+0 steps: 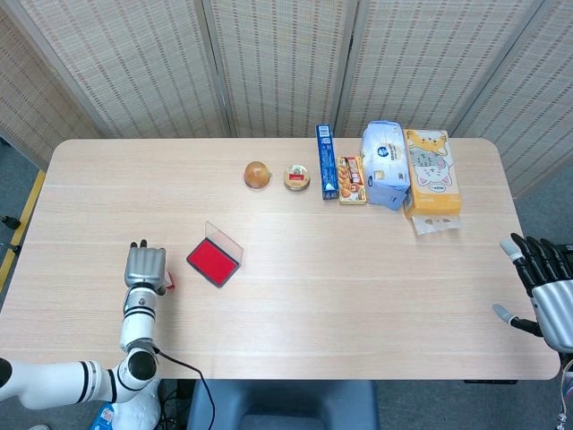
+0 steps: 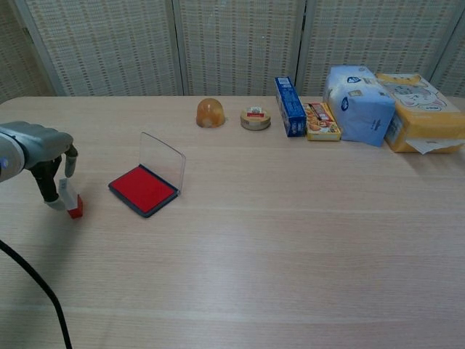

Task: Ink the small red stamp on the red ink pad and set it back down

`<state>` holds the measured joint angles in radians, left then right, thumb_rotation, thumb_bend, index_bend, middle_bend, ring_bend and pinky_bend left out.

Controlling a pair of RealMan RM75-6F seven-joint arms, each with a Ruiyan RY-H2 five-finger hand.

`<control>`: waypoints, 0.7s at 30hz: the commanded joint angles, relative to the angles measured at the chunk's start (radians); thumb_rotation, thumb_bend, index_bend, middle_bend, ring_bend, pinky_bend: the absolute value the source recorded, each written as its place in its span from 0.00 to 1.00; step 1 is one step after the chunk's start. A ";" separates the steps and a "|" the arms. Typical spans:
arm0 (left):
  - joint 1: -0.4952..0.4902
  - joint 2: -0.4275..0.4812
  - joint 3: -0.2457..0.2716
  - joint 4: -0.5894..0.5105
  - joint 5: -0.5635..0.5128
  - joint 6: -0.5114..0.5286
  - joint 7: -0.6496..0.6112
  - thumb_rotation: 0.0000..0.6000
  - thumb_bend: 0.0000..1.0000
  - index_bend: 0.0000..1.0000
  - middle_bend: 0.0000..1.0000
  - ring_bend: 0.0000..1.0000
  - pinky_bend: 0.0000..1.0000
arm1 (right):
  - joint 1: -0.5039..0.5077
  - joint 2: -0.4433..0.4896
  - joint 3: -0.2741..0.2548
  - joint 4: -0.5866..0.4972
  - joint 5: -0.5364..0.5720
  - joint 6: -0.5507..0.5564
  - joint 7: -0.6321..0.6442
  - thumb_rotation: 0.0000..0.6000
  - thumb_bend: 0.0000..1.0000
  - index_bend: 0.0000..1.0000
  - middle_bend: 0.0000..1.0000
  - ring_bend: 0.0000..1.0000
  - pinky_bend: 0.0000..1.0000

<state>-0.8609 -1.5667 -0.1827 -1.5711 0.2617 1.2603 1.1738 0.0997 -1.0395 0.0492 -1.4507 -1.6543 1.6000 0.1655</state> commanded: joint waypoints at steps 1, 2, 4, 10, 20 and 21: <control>-0.007 -0.004 -0.005 0.007 -0.022 -0.007 0.005 0.79 0.16 0.40 0.58 0.17 0.22 | -0.001 -0.001 0.001 0.000 0.001 0.002 -0.001 1.00 0.14 0.00 0.00 0.00 0.00; -0.010 -0.006 -0.006 0.006 -0.027 -0.003 0.009 0.75 0.16 0.40 0.58 0.17 0.22 | -0.001 -0.001 0.002 0.000 0.001 0.003 0.000 1.00 0.14 0.00 0.00 0.00 0.00; -0.017 -0.011 -0.010 0.000 -0.043 0.009 0.019 0.68 0.16 0.40 0.58 0.17 0.22 | -0.001 0.000 0.001 0.000 0.001 0.004 0.003 1.00 0.14 0.00 0.00 0.00 0.00; -0.033 -0.024 -0.016 -0.010 -0.063 0.032 0.039 0.65 0.16 0.41 0.58 0.17 0.22 | -0.006 0.000 0.000 0.004 -0.004 0.016 0.007 1.00 0.14 0.00 0.00 0.00 0.00; -0.033 -0.010 -0.011 -0.008 -0.066 0.025 0.031 0.84 0.20 0.43 0.60 0.19 0.22 | -0.005 -0.002 -0.001 0.005 -0.006 0.016 0.004 1.00 0.14 0.00 0.00 0.00 0.00; -0.033 -0.009 -0.010 -0.007 -0.068 0.022 0.030 0.85 0.20 0.43 0.60 0.19 0.22 | -0.005 -0.002 -0.001 0.004 -0.005 0.014 0.002 1.00 0.14 0.00 0.00 0.00 0.00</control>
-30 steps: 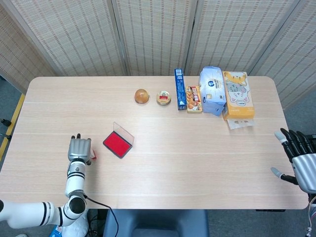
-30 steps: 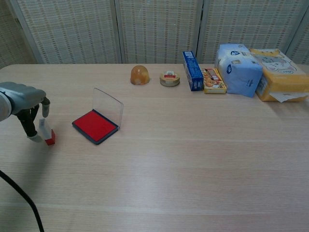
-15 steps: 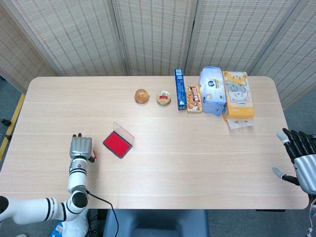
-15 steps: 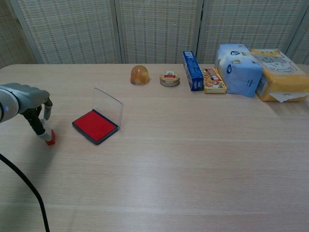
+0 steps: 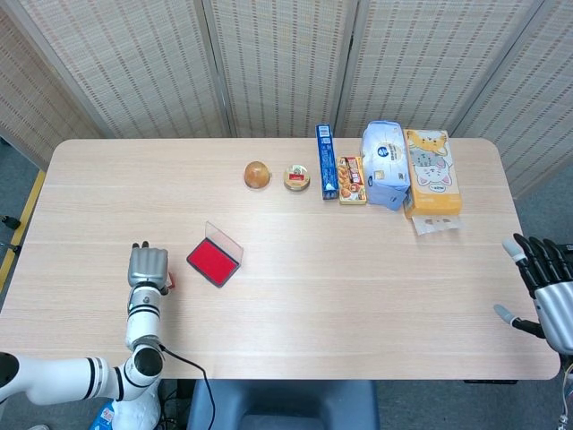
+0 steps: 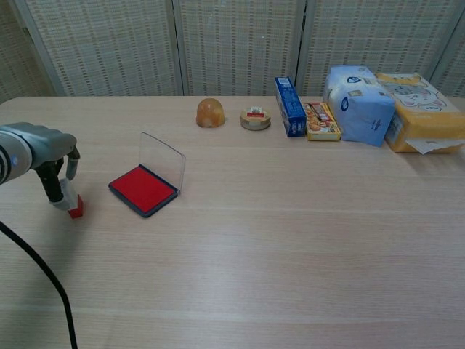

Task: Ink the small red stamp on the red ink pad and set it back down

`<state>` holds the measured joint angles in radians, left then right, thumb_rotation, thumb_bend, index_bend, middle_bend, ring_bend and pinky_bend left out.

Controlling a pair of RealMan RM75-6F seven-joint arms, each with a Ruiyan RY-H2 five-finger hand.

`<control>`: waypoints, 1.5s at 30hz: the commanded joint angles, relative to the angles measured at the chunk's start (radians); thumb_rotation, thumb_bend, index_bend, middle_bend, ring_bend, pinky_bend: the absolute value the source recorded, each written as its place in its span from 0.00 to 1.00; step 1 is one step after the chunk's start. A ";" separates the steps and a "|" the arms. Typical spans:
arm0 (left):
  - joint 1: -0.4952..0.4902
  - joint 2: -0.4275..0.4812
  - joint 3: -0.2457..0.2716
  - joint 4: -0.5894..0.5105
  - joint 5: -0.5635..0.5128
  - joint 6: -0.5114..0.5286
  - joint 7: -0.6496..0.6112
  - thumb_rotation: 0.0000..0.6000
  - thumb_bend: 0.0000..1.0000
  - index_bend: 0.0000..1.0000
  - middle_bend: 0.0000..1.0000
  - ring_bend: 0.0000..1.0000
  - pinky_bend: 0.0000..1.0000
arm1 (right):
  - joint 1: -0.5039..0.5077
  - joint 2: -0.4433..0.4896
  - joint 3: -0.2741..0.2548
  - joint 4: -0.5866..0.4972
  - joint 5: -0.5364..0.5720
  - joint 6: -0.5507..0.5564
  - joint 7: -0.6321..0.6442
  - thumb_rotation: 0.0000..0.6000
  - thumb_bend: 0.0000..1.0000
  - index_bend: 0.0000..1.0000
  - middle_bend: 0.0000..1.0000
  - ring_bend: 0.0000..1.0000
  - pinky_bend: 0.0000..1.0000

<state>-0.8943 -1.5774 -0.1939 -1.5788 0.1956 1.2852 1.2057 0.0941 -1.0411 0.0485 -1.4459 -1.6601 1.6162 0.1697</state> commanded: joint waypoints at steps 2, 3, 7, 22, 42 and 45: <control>0.001 0.002 0.002 0.003 -0.003 -0.007 -0.004 0.84 0.21 0.44 0.61 0.19 0.22 | 0.001 -0.001 0.000 -0.002 0.001 -0.003 -0.005 1.00 0.14 0.00 0.00 0.00 0.00; 0.000 0.001 0.002 0.004 -0.003 -0.008 -0.005 0.84 0.21 0.44 0.61 0.19 0.22 | 0.001 -0.001 0.000 -0.002 0.001 -0.003 -0.005 1.00 0.14 0.00 0.00 0.00 0.00; -0.004 -0.005 0.002 0.010 -0.004 -0.012 -0.006 0.83 0.21 0.44 0.61 0.19 0.22 | 0.000 0.000 0.001 -0.002 0.003 -0.001 -0.004 1.00 0.14 0.00 0.00 0.00 0.00; -0.014 -0.001 -0.004 0.013 -0.013 -0.014 -0.011 0.84 0.27 0.47 0.64 0.21 0.22 | -0.003 -0.001 0.001 0.003 0.000 0.008 -0.005 1.00 0.15 0.00 0.00 0.00 0.00; -0.008 0.017 0.009 0.007 0.000 -0.036 -0.042 0.96 0.30 0.51 0.68 0.24 0.22 | -0.007 -0.004 0.004 0.005 0.002 0.016 -0.005 1.00 0.15 0.00 0.00 0.00 0.00; -0.003 0.026 0.011 -0.003 0.012 -0.034 -0.055 0.99 0.31 0.53 0.70 0.26 0.22 | -0.007 -0.005 0.004 0.005 0.003 0.016 -0.007 1.00 0.15 0.00 0.00 0.00 0.00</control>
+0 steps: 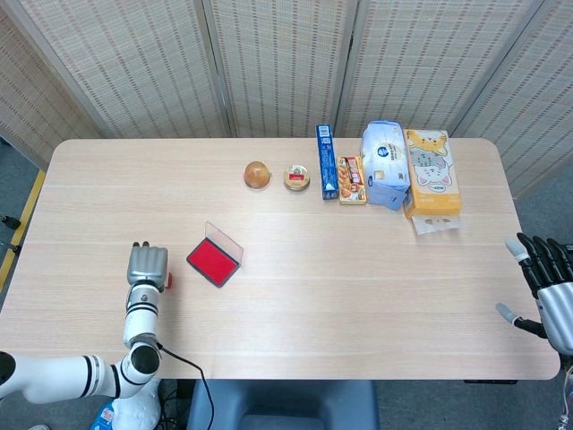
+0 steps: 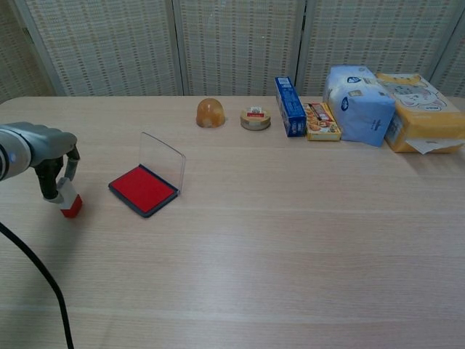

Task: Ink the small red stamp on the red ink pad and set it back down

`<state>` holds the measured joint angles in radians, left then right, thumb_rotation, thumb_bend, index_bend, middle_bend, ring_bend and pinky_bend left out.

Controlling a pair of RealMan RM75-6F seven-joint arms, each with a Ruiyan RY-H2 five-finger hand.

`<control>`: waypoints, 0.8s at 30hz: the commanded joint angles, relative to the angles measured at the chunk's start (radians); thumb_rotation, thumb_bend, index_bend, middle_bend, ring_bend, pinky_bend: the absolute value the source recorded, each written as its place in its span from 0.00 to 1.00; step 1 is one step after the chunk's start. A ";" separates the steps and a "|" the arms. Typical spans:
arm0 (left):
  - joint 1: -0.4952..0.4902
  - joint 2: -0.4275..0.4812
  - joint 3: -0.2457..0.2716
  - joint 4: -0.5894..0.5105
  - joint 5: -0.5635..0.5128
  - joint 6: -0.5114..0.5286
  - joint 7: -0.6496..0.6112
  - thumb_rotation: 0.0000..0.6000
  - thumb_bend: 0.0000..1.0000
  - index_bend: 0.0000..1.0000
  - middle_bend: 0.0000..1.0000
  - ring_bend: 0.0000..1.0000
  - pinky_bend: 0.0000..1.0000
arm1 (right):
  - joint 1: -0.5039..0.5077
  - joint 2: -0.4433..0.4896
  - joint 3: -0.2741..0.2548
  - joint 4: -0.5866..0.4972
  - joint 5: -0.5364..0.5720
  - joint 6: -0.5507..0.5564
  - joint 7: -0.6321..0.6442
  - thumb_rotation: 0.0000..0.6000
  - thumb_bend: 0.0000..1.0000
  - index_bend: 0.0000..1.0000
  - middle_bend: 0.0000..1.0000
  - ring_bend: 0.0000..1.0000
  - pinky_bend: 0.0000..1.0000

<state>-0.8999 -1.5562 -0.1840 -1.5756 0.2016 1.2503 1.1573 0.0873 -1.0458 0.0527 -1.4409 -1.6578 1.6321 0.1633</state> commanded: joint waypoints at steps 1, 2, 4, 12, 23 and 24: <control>0.005 0.010 0.002 -0.012 0.012 0.003 -0.012 1.00 0.32 0.54 0.71 0.26 0.22 | 0.000 0.000 0.000 -0.001 0.000 -0.001 -0.001 1.00 0.15 0.00 0.00 0.00 0.00; 0.007 0.013 0.003 -0.017 0.016 0.005 -0.015 1.00 0.32 0.54 0.71 0.26 0.22 | 0.001 -0.001 0.000 -0.001 0.000 -0.002 -0.002 1.00 0.15 0.00 0.00 0.00 0.00; 0.010 0.021 0.006 -0.029 0.027 0.011 -0.023 1.00 0.33 0.55 0.73 0.28 0.22 | 0.002 -0.001 0.000 -0.003 0.002 -0.004 -0.005 1.00 0.15 0.00 0.00 0.00 0.00; 0.023 0.048 0.015 -0.057 0.055 0.032 -0.045 1.00 0.33 0.57 0.76 0.30 0.22 | 0.005 -0.002 0.000 -0.009 0.005 -0.015 -0.014 1.00 0.15 0.00 0.00 0.00 0.00; 0.041 0.077 0.024 -0.075 0.103 0.040 -0.082 1.00 0.35 0.61 0.82 0.35 0.22 | 0.008 -0.002 0.000 -0.010 0.009 -0.025 -0.015 1.00 0.15 0.00 0.00 0.00 0.00; 0.042 0.080 0.024 -0.073 0.118 0.038 -0.092 1.00 0.36 0.63 0.85 0.37 0.22 | 0.009 -0.002 0.001 -0.010 0.011 -0.028 -0.015 1.00 0.15 0.00 0.00 0.00 0.00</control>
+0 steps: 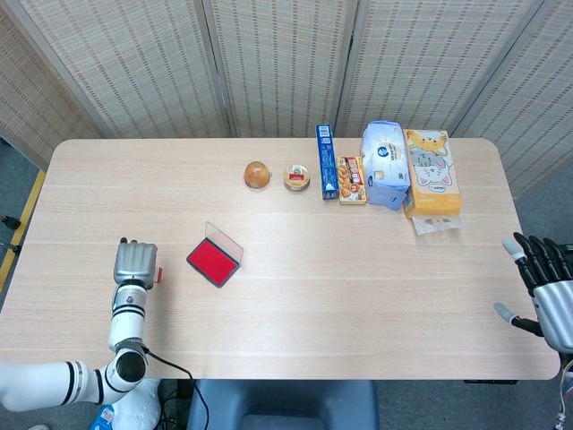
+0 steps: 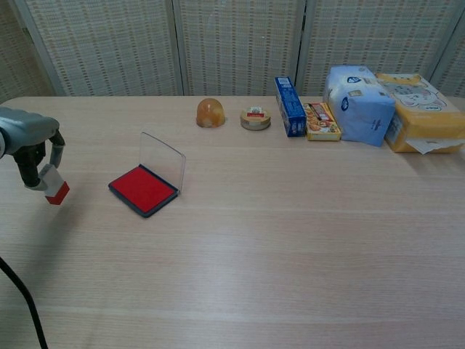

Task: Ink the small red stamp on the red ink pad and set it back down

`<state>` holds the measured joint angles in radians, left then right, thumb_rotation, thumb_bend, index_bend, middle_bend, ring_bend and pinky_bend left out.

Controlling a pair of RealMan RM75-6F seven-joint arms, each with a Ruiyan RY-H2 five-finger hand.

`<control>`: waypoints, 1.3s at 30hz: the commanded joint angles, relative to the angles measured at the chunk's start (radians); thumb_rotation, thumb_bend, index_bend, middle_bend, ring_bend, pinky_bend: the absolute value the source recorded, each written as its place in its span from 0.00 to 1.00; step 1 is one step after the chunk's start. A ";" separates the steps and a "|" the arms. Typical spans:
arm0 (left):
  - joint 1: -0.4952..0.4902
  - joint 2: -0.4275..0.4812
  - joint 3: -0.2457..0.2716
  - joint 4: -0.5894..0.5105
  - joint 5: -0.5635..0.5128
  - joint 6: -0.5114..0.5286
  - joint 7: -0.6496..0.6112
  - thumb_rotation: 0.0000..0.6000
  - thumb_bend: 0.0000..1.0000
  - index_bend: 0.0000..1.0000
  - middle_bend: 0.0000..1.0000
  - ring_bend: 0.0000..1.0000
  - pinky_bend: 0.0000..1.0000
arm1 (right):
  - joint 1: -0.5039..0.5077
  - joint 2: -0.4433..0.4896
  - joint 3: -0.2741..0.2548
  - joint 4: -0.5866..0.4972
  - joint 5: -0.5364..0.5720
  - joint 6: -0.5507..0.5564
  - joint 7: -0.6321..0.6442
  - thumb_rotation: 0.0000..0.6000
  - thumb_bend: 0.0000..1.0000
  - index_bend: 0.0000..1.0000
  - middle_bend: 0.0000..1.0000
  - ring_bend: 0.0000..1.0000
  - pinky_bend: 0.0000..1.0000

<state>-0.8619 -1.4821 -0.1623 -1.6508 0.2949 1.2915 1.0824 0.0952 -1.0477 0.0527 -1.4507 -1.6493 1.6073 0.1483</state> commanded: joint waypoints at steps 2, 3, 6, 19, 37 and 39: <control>0.007 0.009 0.004 0.009 0.047 -0.008 -0.031 1.00 0.37 0.65 0.91 0.43 0.22 | 0.003 0.001 0.002 -0.001 0.008 -0.009 0.001 1.00 0.15 0.00 0.00 0.00 0.00; 0.008 0.010 0.006 0.013 0.063 -0.009 -0.038 1.00 0.37 0.66 0.93 0.46 0.23 | 0.005 0.001 0.003 0.000 0.012 -0.014 0.003 1.00 0.15 0.00 0.00 0.00 0.00; 0.010 0.013 0.010 0.019 0.090 -0.011 -0.048 1.00 0.38 0.68 0.99 0.54 0.23 | 0.008 0.002 0.005 0.000 0.018 -0.022 0.005 1.00 0.15 0.00 0.00 0.00 0.00; -0.014 0.014 0.001 0.079 0.113 -0.116 -0.069 1.00 0.41 0.73 1.00 0.73 0.62 | 0.010 0.005 0.013 0.003 0.043 -0.036 0.021 1.00 0.15 0.00 0.00 0.00 0.00; -0.129 0.020 -0.045 0.091 -0.042 -0.229 -0.046 1.00 0.50 0.76 1.00 0.76 0.65 | -0.005 0.016 0.024 0.014 0.059 -0.011 0.075 1.00 0.15 0.00 0.00 0.00 0.00; -0.141 0.015 -0.048 0.089 -0.058 -0.224 -0.042 1.00 0.50 0.76 1.00 0.76 0.65 | -0.012 0.018 0.026 0.017 0.059 0.004 0.089 1.00 0.15 0.00 0.00 0.00 0.00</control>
<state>-0.9962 -1.4635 -0.2079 -1.5598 0.2445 1.0641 1.0369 0.0880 -1.0312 0.0772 -1.4358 -1.5890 1.6035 0.2290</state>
